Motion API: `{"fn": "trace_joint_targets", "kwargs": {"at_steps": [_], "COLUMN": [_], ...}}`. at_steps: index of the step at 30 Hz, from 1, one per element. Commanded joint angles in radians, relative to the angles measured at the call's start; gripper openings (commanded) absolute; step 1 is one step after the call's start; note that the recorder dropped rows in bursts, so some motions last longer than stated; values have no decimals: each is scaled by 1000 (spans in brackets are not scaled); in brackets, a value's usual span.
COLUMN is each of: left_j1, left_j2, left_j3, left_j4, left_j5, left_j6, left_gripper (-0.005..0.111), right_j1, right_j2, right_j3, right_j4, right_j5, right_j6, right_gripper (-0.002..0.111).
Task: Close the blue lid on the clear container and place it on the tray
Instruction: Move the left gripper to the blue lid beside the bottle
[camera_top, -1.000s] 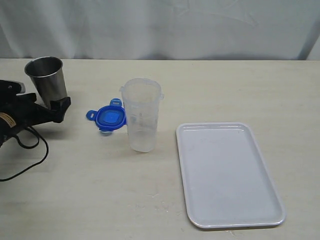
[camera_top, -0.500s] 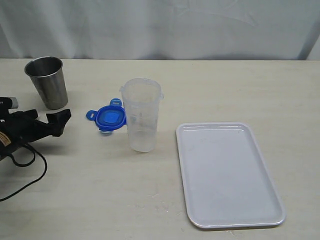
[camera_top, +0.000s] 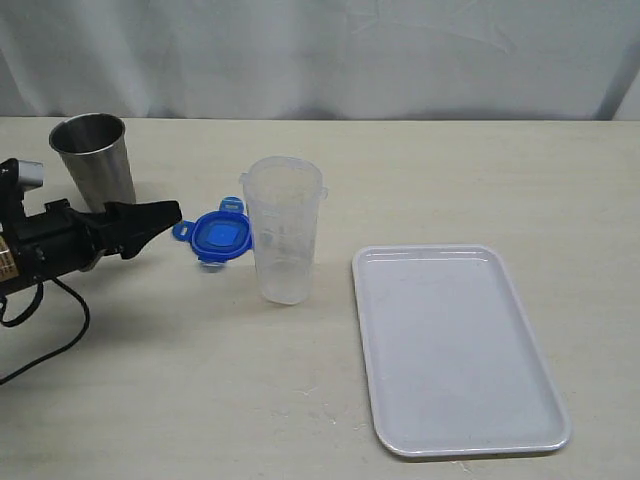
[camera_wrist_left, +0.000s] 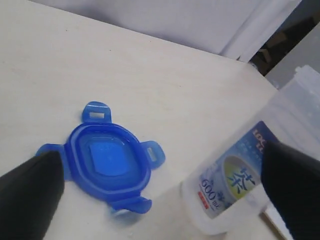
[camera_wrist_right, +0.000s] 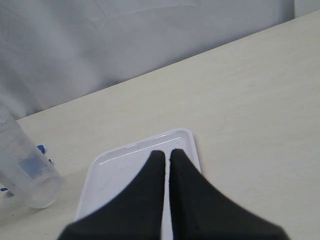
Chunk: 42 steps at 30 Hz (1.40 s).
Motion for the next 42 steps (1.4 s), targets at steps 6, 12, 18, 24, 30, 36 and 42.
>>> {"fn": "trace_joint_targets", "kwargs": {"at_steps": [6,12,18,24,30,36,42], "left_j1": [-2,-14,-41,-43,-43,-43,-55], "left_j2": [-8,-8,-8,-8,-8,-8,-8], "left_j3": [4,4,4,4,4,4,-108], "left_j4": [174,213,172,126,179,195,458], "left_j5": [-24,-24,-24,39,23,62,146], "left_j6": [-11,-10,-22,-121,-60,-86,-361], "left_gripper": [105,105,105,69,42,41,41], "right_j1": [-3,-3,-3,-3,-3,-3,-3], "right_j2": [-4,-4,-4,-4,-4,-4,-4], "right_j3": [4,4,4,4,4,4,4], "right_j4": [1,1,1,1,1,1,1], "right_j5": [2,2,2,2,2,2,2], "right_j6": [1,1,1,1,1,1,1], "right_gripper": [4,4,4,4,4,4,4]}}
